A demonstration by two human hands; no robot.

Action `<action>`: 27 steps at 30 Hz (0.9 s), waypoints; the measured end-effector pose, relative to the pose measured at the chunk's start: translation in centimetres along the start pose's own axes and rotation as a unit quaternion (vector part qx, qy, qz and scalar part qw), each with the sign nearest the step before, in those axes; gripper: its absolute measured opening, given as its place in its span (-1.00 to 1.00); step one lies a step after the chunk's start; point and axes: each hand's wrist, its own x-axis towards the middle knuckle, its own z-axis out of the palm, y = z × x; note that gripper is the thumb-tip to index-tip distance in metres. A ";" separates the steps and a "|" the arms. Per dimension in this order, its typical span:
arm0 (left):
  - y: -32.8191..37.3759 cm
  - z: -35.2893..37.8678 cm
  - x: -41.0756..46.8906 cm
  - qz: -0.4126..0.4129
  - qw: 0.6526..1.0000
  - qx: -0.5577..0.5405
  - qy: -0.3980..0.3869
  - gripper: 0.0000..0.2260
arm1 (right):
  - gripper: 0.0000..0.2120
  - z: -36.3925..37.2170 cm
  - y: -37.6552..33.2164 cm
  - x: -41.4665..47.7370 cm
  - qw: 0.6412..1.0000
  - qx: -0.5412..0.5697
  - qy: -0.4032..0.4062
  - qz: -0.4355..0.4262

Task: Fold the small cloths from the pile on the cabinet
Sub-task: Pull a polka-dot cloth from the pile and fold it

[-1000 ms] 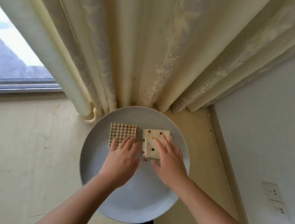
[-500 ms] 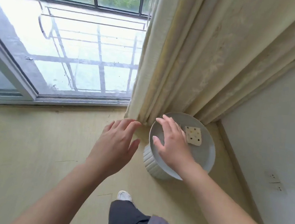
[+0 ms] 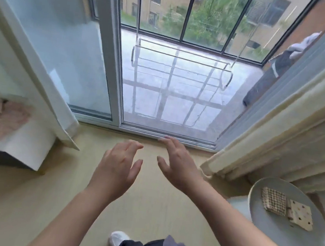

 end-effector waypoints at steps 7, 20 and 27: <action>-17.7 -9.2 1.3 -0.079 0.995 -0.043 0.043 -0.65 | -0.55 8.6 -15.1 12.0 0.997 -0.001 -0.041 -0.065; -48.4 -23.6 5.4 -0.085 0.992 -0.088 -0.012 -0.75 | -0.59 24.5 -37.6 26.7 0.999 -0.012 -0.034 0.017; -63.7 -25.2 8.1 -0.164 0.978 -0.122 -0.033 -0.78 | -0.60 33.7 -45.5 36.6 0.995 -0.012 -0.094 0.024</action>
